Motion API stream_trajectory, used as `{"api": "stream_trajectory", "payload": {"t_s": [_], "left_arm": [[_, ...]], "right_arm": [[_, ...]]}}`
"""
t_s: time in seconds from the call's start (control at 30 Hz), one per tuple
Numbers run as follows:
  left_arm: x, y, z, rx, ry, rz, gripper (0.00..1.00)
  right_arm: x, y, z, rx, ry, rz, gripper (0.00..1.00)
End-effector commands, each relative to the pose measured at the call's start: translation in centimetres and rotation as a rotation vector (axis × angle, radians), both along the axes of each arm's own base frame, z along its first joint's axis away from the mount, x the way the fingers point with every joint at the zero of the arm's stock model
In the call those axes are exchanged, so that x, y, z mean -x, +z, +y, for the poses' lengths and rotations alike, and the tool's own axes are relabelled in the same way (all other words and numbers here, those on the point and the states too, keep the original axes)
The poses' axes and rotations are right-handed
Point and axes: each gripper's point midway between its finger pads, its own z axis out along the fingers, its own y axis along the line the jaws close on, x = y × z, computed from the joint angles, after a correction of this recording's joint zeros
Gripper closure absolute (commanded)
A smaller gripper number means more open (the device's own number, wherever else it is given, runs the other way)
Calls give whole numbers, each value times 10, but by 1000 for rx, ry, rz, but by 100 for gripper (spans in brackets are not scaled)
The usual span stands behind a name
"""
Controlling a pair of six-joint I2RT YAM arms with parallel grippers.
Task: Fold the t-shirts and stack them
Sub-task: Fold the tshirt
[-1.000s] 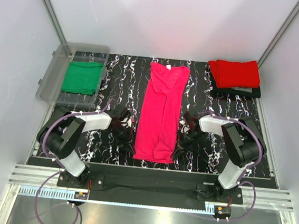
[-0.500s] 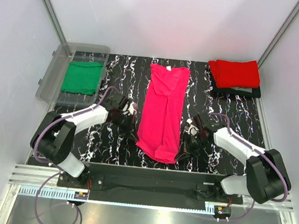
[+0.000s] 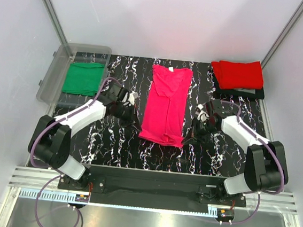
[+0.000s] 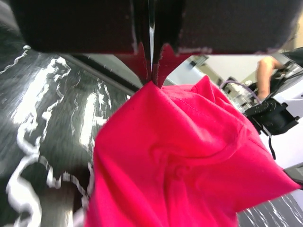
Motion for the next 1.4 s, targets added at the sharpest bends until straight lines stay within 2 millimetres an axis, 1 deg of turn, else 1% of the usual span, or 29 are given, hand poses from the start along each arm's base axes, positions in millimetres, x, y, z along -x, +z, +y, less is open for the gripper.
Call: {"api": "stream_trajectory", "payload": {"t_s": [0.0, 0.1, 0.27, 0.3, 0.33, 0.4, 0.43, 0.5, 0.53, 0.57, 0.63, 0.67, 0.7, 0.73, 0.77, 0.83, 0.87, 0.9, 0.93, 0.97, 1.0, 1.07, 1.13, 1.17, 1.2, 1.23, 1.27, 1.33, 1.37], "left_arm": [[-23, 24, -3, 37, 10, -107, 100], [-40, 32, -5, 40, 23, -144, 100], [-86, 58, -6, 55, 62, -246, 100], [-95, 56, -6, 47, 67, -253, 100], [-107, 65, -7, 52, 74, -283, 100], [-121, 63, -7, 45, 76, -294, 100], [-131, 70, -7, 50, 84, -316, 100], [-142, 63, -7, 41, 90, -313, 100], [-150, 68, -6, 45, 96, -330, 100], [-156, 59, -7, 37, 94, -319, 100], [-168, 61, -7, 39, 96, -336, 100], [-173, 51, -8, 29, 93, -323, 100], [-178, 49, -9, 30, 92, -324, 100], [-186, 53, -9, 33, 95, -339, 100], [-192, 44, -10, 27, 94, -328, 100], [-204, 49, -12, 34, 98, -352, 100], [-210, 41, -12, 27, 100, -343, 100], [-213, 41, -13, 30, 101, -344, 100], [-220, 46, -13, 34, 105, -361, 100], [-225, 40, -13, 31, 108, -356, 100], [-230, 44, -15, 37, 108, -368, 100], [-238, 36, -14, 32, 116, -363, 100], [-247, 36, -13, 33, 122, -376, 100], [-251, 27, -13, 27, 122, -369, 100], [-257, 28, -14, 24, 124, -381, 97], [-261, 26, -13, 15, 126, -385, 88], [-267, 16, -10, -19, 136, -391, 72], [-279, 19, -7, -47, 145, -431, 46], [-283, 20, 1, -102, 147, -463, 40]], "right_arm": [[-42, 18, -1, 3, 35, -176, 100], [-70, 32, 0, -3, 32, -247, 100], [-110, 51, 2, 0, 31, -336, 100], [-116, 50, 1, 5, 27, -338, 100], [-121, 50, 1, 7, 26, -343, 100], [-132, 51, -1, 14, 19, -357, 100], [-136, 50, -3, 17, 15, -356, 100], [-146, 48, -4, 22, 16, -367, 100], [-151, 47, -5, 26, 19, -373, 100], [-159, 50, -5, 29, 17, -390, 100], [-168, 43, -6, 37, 23, -383, 100], [-176, 47, -5, 39, 22, -401, 100], [-181, 39, -5, 44, 23, -387, 100], [-185, 38, -5, 46, 25, -391, 100], [-194, 42, -3, 45, 28, -413, 100], [-204, 37, -2, 51, 29, -411, 100], [-212, 42, -1, 49, 28, -429, 100], [-217, 36, 0, 51, 28, -420, 100], [-221, 37, 1, 50, 29, -427, 100], [-228, 41, 1, 52, 27, -444, 100], [-233, 35, 1, 57, 27, -435, 100], [-243, 38, 2, 61, 27, -455, 100], [-249, 28, 1, 71, 33, -446, 100], [-254, 23, 1, 79, 33, -445, 100], [-257, 19, 0, 87, 35, -446, 100], [-262, 17, -1, 100, 41, -457, 96], [-265, 5, -3, 122, 44, -449, 81], [-274, 1, -9, 159, 50, -474, 70], [-283, 11, -16, 204, 32, -516, 64]]}}
